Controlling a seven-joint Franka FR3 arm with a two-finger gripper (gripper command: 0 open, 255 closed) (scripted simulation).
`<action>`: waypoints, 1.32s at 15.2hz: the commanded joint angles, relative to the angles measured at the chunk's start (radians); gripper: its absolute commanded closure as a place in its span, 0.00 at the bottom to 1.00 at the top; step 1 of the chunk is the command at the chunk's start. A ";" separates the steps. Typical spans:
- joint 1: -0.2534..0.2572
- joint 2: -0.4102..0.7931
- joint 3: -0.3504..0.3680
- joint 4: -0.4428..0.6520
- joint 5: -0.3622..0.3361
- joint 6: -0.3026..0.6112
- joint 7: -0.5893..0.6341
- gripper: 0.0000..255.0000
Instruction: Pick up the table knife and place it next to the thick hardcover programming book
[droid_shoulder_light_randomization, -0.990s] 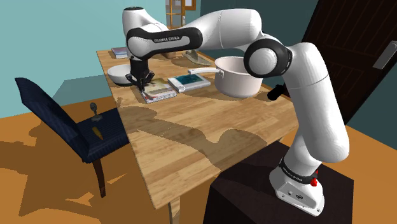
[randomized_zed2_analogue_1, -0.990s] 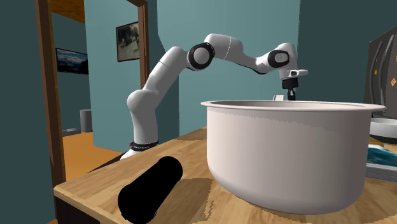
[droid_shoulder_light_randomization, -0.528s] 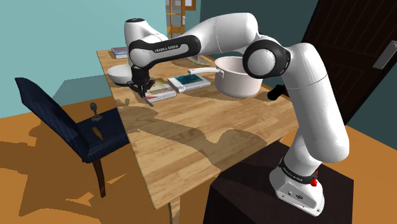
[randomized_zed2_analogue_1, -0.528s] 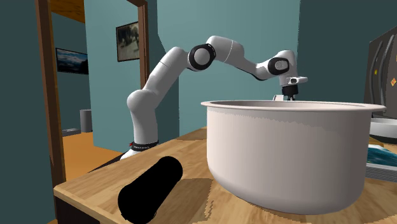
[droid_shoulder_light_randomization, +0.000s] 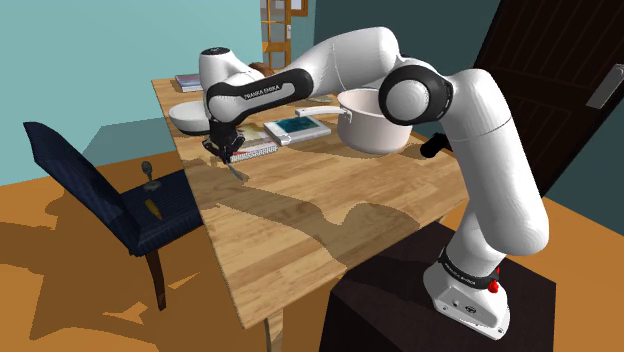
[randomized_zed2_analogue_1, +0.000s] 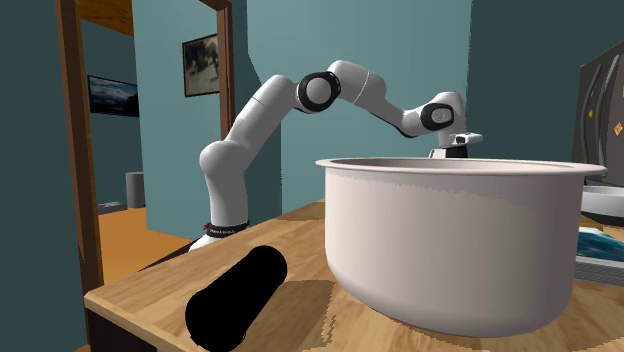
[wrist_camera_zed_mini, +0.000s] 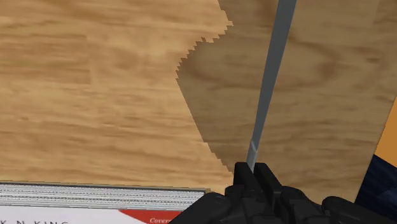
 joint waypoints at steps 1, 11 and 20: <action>0.000 0.002 0.000 -0.003 -0.001 0.005 0.001 1.00; 0.000 0.002 0.000 -0.002 -0.001 0.005 0.001 0.00; 0.003 -0.053 0.005 0.033 0.007 -0.086 -0.004 0.00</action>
